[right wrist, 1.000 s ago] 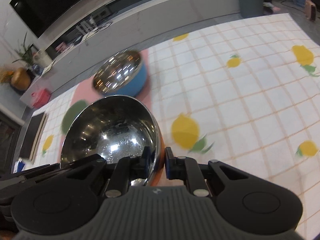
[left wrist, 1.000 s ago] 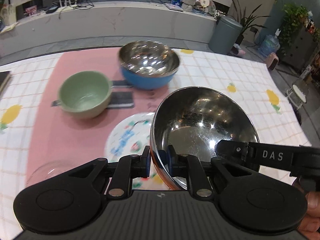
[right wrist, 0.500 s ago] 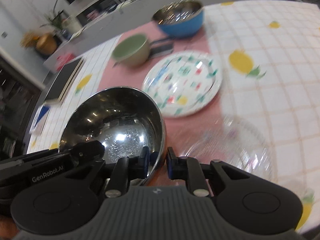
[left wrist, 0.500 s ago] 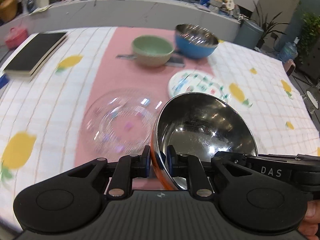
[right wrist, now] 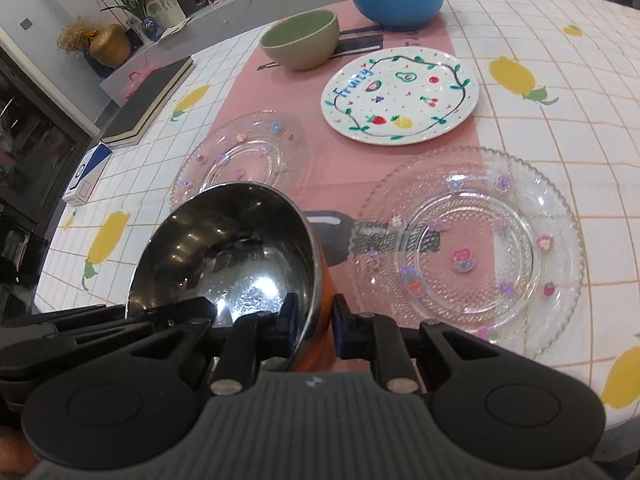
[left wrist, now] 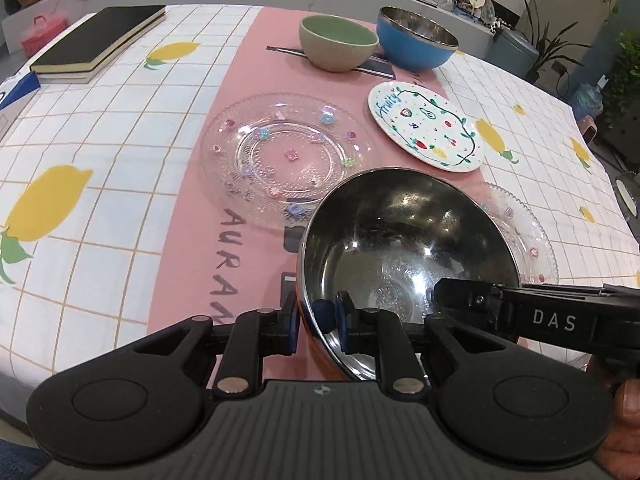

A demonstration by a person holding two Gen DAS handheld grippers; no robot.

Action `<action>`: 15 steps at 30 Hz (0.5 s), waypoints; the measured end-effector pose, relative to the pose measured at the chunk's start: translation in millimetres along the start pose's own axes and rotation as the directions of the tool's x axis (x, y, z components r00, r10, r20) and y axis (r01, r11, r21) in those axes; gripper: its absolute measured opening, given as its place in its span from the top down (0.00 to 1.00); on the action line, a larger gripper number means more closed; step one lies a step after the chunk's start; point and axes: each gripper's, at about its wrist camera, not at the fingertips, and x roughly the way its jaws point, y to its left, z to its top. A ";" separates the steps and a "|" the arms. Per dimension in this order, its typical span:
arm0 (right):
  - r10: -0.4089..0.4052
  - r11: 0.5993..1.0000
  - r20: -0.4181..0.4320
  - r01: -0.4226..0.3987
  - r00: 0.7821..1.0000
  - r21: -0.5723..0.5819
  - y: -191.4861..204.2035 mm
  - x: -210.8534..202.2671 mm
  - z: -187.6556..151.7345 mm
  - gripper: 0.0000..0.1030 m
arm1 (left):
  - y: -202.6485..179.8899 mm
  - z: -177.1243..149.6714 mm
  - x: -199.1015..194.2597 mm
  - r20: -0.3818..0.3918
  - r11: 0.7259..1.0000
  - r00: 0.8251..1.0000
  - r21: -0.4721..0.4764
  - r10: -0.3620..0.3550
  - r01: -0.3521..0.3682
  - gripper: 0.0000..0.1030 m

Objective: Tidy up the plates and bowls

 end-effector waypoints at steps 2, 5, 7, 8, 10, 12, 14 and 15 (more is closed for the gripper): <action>-0.014 1.000 0.001 0.014 1.000 -0.005 -1.0 0.1 1.0 0.86 | -3.6 0.1 1.1 0.001 1.000 1.000 0.005 0.000 0.000 0.80; -0.030 1.000 -0.003 0.030 1.000 -0.001 -4.3 0.0 3.1 0.86 | -9.4 1.7 3.0 0.002 1.000 1.000 0.013 0.003 -0.003 0.80; -0.048 0.999 -0.002 0.048 0.999 0.003 -7.4 -1.0 5.0 0.86 | -13.8 2.4 5.2 0.000 1.000 1.000 0.020 -0.003 0.003 0.80; -0.058 0.998 0.000 0.058 0.998 0.008 -9.4 -1.9 6.0 0.86 | -17.2 3.1 6.3 0.000 1.000 1.000 0.026 -0.004 0.004 0.80; -0.073 0.997 0.004 0.073 0.997 0.018 -14.0 -3.6 8.0 0.85 | -25.6 5.2 9.2 0.002 0.999 1.000 0.042 0.002 -0.002 0.79; -0.088 0.995 0.011 0.088 0.996 0.038 -20.8 -4.7 11.6 0.85 | -33.8 8.8 13.1 0.001 0.998 1.000 0.057 0.001 -0.001 0.79; -0.103 0.993 0.020 0.102 0.994 0.057 -28.6 -5.3 16.0 0.85 | -41.0 14.0 18.0 0.000 0.998 1.000 0.066 -0.005 0.005 0.79; -0.109 0.992 0.024 0.107 0.994 0.068 -32.7 -5.4 18.4 0.85 | -44.4 16.9 20.3 -0.001 0.998 1.000 0.070 -0.008 0.008 0.79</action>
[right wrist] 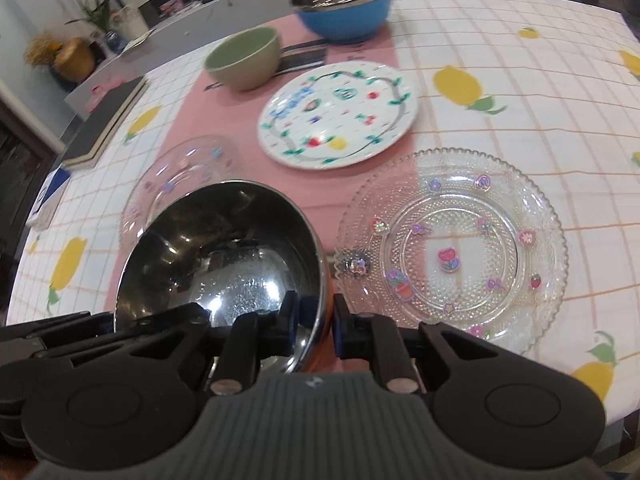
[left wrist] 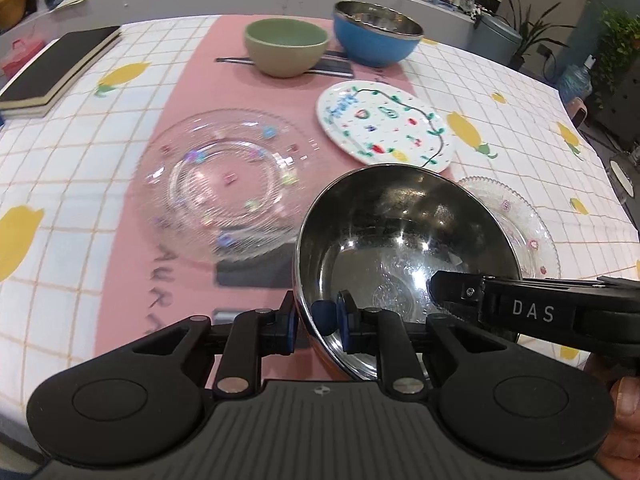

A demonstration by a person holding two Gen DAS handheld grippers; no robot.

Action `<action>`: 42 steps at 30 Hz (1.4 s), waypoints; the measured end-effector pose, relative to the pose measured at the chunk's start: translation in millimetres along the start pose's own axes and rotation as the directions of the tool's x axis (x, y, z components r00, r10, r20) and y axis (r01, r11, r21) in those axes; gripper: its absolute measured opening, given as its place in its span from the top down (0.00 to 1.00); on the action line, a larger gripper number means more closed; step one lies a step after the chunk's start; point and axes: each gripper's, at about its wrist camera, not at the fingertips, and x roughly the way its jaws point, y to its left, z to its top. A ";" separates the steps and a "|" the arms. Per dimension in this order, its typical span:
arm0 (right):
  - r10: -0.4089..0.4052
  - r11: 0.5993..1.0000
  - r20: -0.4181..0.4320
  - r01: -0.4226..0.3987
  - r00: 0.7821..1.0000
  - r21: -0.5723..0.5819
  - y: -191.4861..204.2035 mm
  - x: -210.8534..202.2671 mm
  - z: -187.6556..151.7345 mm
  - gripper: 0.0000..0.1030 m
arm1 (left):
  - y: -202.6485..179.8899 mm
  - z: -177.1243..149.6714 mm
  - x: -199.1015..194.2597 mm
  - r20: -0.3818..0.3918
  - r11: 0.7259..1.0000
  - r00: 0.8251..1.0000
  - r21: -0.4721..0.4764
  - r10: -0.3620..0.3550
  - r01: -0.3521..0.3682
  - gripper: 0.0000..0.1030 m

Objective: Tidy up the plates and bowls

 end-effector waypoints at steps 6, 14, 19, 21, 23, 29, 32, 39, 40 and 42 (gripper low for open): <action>-0.020 0.998 0.016 0.019 1.000 0.057 -17.7 3.4 15.5 0.85 | -14.3 19.2 15.1 0.003 1.000 1.000 0.017 -0.010 0.010 0.78; 0.007 0.997 -0.005 -0.007 1.000 0.083 -17.9 8.5 14.0 0.67 | -2.4 17.5 18.2 0.019 0.998 0.998 -0.022 -0.061 0.061 0.56; -0.037 0.999 0.061 0.035 0.997 0.029 -8.5 -4.9 14.9 0.51 | 0.6 18.3 5.7 0.059 0.998 0.997 -0.011 -0.059 0.060 0.47; -0.073 0.997 0.105 0.072 0.992 0.018 -7.0 -13.4 17.5 0.37 | 2.2 20.6 -1.9 0.075 0.998 0.996 -0.010 -0.056 0.057 0.43; -0.076 0.997 0.133 0.075 0.988 0.015 -7.4 -21.2 21.1 0.35 | 3.2 25.4 -8.9 0.087 0.999 0.995 -0.005 -0.048 0.049 0.42; -0.066 0.998 0.208 0.061 0.976 0.031 -12.8 -42.2 52.1 0.35 | 6.6 62.0 -21.2 0.116 0.998 0.991 -0.018 -0.061 0.064 0.41; -0.062 0.997 0.237 0.052 0.970 0.048 -16.3 -49.0 72.0 0.32 | 1.9 88.6 -21.6 0.138 0.997 0.988 -0.014 -0.067 0.069 0.40; -0.052 0.992 0.215 0.026 0.975 0.120 -29.9 -32.7 116.8 0.32 | -11.6 147.5 -1.3 0.172 0.998 0.984 0.033 -0.050 0.045 0.36; -0.053 0.991 0.210 0.026 0.976 0.131 -31.2 -28.8 123.8 0.32 | -12.1 155.4 3.2 0.172 0.998 0.984 0.031 -0.051 0.046 0.36; -0.061 0.988 0.210 0.029 0.976 0.151 -32.7 -22.4 138.8 0.32 | -10.5 168.5 12.2 0.168 0.998 0.984 0.023 -0.060 0.057 0.36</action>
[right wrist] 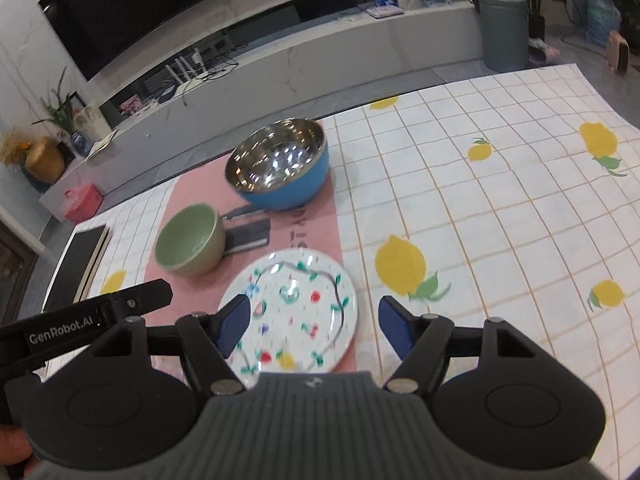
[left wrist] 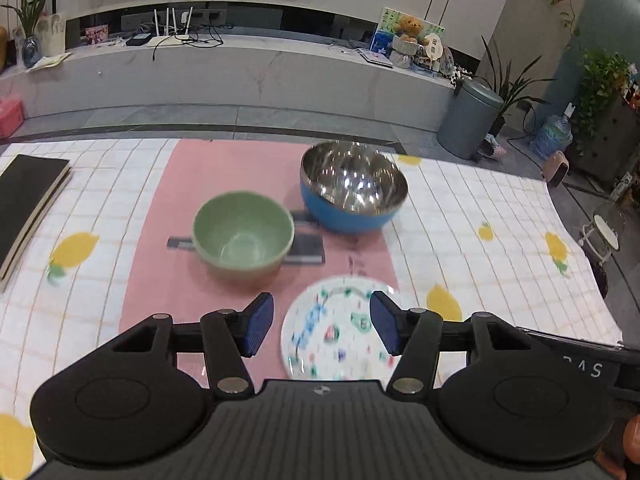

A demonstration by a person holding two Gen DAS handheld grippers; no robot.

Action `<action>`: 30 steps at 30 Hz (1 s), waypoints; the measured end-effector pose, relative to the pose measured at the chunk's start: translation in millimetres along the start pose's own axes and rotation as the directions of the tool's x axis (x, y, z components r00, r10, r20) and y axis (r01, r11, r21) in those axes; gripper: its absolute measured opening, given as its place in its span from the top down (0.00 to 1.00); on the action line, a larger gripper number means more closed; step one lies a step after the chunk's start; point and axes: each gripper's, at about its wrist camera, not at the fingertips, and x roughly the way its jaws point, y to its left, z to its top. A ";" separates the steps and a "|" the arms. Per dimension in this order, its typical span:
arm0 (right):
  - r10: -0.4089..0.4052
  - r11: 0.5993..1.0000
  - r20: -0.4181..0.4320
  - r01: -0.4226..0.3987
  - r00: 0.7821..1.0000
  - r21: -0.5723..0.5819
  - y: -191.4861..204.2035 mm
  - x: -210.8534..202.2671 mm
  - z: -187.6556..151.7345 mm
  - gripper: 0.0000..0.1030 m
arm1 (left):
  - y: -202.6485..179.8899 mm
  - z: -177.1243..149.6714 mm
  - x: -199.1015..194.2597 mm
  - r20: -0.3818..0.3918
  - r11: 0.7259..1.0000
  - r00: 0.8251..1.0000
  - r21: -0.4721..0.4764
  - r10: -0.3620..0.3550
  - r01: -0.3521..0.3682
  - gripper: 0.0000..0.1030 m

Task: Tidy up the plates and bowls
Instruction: 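Move both grippers to the blue bowl and grasp its rim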

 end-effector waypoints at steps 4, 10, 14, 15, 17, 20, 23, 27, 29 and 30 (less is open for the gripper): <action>-0.010 0.999 0.005 0.009 1.000 0.034 1.2 23.2 28.7 0.32 | 6.7 23.4 21.0 -0.003 1.000 1.000 -0.029 -0.004 0.004 0.36; -0.010 0.994 -0.004 0.011 1.000 0.106 -3.9 58.2 60.0 0.27 | 13.7 49.2 58.2 -0.032 0.996 0.999 -0.084 -0.026 0.024 0.37; -0.006 0.983 -0.003 0.006 1.000 0.182 -8.0 75.6 76.9 0.27 | 10.7 65.1 70.5 -0.021 0.998 0.999 -0.064 -0.026 0.025 0.37; -0.002 0.981 0.012 0.000 1.000 0.194 -7.5 77.9 81.3 0.27 | 9.0 68.4 71.8 -0.012 0.998 1.000 -0.052 -0.020 0.019 0.37; -0.006 0.982 0.042 -0.002 0.999 0.188 -5.1 81.6 86.1 0.27 | 6.9 74.1 74.7 0.006 0.999 1.000 -0.037 -0.013 0.013 0.37; -0.032 0.988 0.060 0.022 0.998 0.155 -5.0 91.5 90.0 0.27 | 11.7 79.8 84.5 0.013 0.999 1.000 -0.051 -0.002 0.002 0.37; -0.044 0.985 0.041 0.036 0.998 0.171 -13.8 105.5 92.4 0.27 | 21.6 83.8 98.6 0.000 0.993 1.000 -0.119 -0.014 0.013 0.37; -0.041 0.976 0.026 0.034 0.999 0.214 -23.8 123.8 97.4 0.27 | 26.6 90.9 115.4 -0.007 0.984 0.999 -0.175 -0.039 0.038 0.37; -0.029 0.970 0.014 0.024 0.999 0.242 -27.2 133.0 98.0 0.28 | 25.2 94.4 122.2 0.000 0.981 0.999 -0.191 -0.045 0.045 0.37; -0.020 0.968 0.009 0.017 1.000 0.252 -27.8 138.1 98.5 0.28 | 24.1 96.0 125.7 0.002 0.981 0.999 -0.192 -0.042 0.041 0.37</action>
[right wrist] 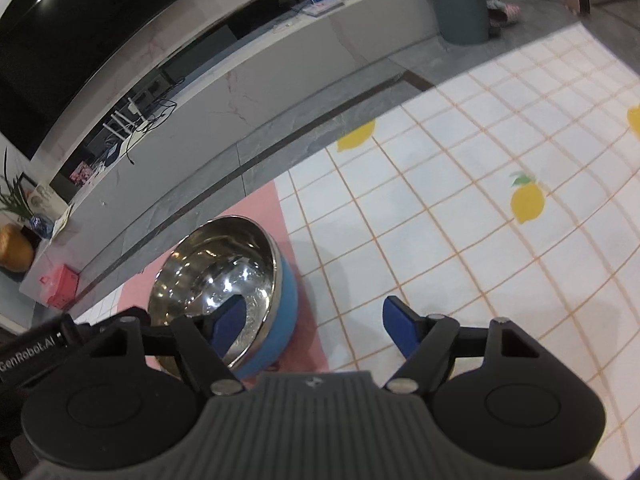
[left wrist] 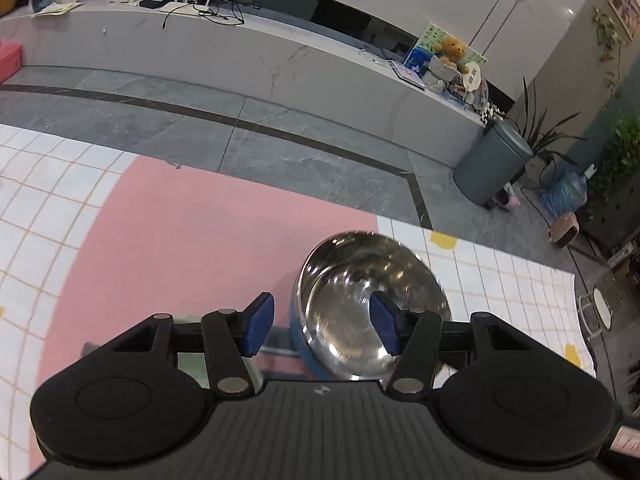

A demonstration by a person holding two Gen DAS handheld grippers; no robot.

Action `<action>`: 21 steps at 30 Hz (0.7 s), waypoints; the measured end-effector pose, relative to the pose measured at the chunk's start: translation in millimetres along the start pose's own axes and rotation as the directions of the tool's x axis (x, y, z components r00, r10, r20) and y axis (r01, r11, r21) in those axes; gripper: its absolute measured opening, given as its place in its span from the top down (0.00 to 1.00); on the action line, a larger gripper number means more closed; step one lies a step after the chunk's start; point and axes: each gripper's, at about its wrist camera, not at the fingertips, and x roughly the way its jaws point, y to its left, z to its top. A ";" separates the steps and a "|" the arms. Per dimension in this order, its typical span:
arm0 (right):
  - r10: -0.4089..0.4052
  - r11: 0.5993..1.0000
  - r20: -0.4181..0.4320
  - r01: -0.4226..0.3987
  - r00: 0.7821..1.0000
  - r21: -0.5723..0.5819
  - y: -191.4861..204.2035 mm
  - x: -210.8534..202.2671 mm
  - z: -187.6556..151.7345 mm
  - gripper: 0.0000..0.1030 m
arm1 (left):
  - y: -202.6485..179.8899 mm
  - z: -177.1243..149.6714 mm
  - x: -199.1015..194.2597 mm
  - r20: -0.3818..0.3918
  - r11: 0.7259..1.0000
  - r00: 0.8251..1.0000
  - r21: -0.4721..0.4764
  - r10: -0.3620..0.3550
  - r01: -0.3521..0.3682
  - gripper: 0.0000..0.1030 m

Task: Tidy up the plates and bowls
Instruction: 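Move both grippers to the blue bowl and grasp its rim, then lift the blue bowl with both grippers and carry it across the table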

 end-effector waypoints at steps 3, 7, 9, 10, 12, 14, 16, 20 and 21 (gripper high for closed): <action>0.017 1.000 -0.005 -0.017 1.000 0.015 1.2 11.5 1.2 0.29 | -5.1 3.3 11.9 0.003 0.998 0.999 0.024 0.049 -0.049 0.37; 0.017 1.000 -0.007 -0.017 1.000 0.006 4.2 24.7 -1.3 0.31 | -7.4 0.4 32.0 -0.035 0.995 0.995 0.034 0.091 -0.090 0.44; 0.014 1.000 -0.026 -0.014 1.000 -0.006 4.3 32.7 -4.4 0.36 | -7.0 -3.2 42.1 -0.068 0.996 0.994 0.032 0.085 -0.083 0.56; 0.014 1.000 -0.035 -0.014 0.999 -0.008 4.2 36.1 -6.0 0.42 | -6.9 -5.1 46.4 -0.082 0.997 0.994 0.030 0.079 -0.076 0.62; 0.025 1.000 -0.052 -0.025 0.998 -0.009 3.8 40.6 -7.7 0.51 | -6.9 -9.4 49.8 -0.091 0.997 0.993 0.036 0.077 -0.074 0.69; 0.028 0.999 -0.060 -0.029 0.998 -0.014 4.6 41.8 -8.4 0.58 | -5.9 -11.8 49.5 -0.089 0.997 0.993 0.041 0.072 -0.068 0.83; 0.028 0.999 -0.075 -0.030 0.997 -0.024 6.8 42.6 -10.2 0.72 | -5.5 -12.5 48.1 -0.096 0.997 0.993 0.041 0.062 -0.059 0.87; 0.018 0.999 -0.085 -0.021 0.996 -0.035 9.0 40.4 -12.5 0.76 | -7.1 -15.5 45.2 -0.112 0.996 0.991 0.047 0.075 -0.070 0.87; 0.019 0.999 -0.085 -0.022 0.996 -0.034 9.0 39.9 -12.3 0.77 | -8.1 -16.4 44.4 -0.112 0.995 0.990 0.055 0.083 -0.077 0.88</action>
